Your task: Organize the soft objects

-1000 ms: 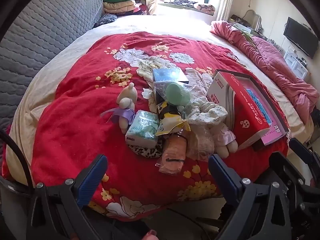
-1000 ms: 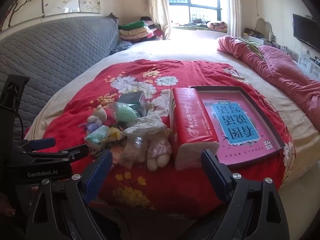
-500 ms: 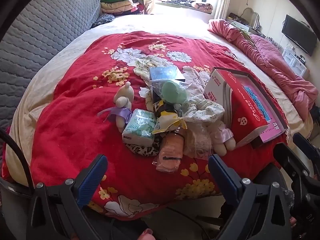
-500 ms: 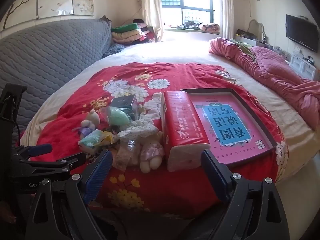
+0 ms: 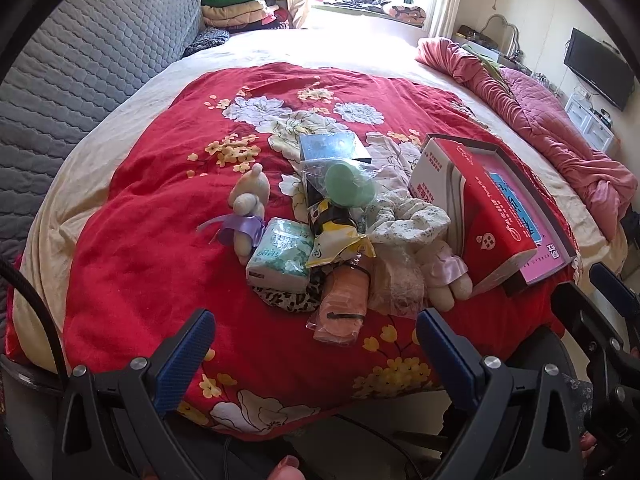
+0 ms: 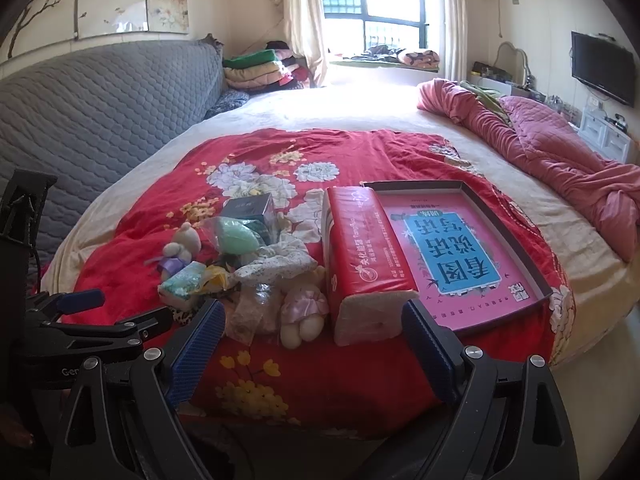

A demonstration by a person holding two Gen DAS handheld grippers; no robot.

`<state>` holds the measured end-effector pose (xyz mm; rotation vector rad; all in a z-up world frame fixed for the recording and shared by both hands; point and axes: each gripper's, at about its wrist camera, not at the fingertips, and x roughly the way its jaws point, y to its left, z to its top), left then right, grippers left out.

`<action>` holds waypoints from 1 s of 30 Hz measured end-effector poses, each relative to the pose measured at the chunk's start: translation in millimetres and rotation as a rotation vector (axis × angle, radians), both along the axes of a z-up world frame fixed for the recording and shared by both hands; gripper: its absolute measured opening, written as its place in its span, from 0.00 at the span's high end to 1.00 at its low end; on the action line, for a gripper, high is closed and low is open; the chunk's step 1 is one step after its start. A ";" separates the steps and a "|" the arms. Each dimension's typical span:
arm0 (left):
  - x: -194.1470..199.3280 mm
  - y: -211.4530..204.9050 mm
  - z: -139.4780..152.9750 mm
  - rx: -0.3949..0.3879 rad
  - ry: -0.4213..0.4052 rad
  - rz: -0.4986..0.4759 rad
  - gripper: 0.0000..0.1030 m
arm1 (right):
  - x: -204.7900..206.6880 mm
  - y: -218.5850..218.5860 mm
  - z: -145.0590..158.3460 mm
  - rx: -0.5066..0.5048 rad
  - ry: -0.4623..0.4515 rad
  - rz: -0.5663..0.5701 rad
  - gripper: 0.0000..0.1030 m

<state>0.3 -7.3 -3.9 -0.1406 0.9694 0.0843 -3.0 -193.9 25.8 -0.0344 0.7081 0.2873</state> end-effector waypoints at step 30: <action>-1.1 2.1 0.0 0.000 0.005 0.007 0.02 | 0.2 0.2 -1.1 -0.006 0.001 -0.005 0.12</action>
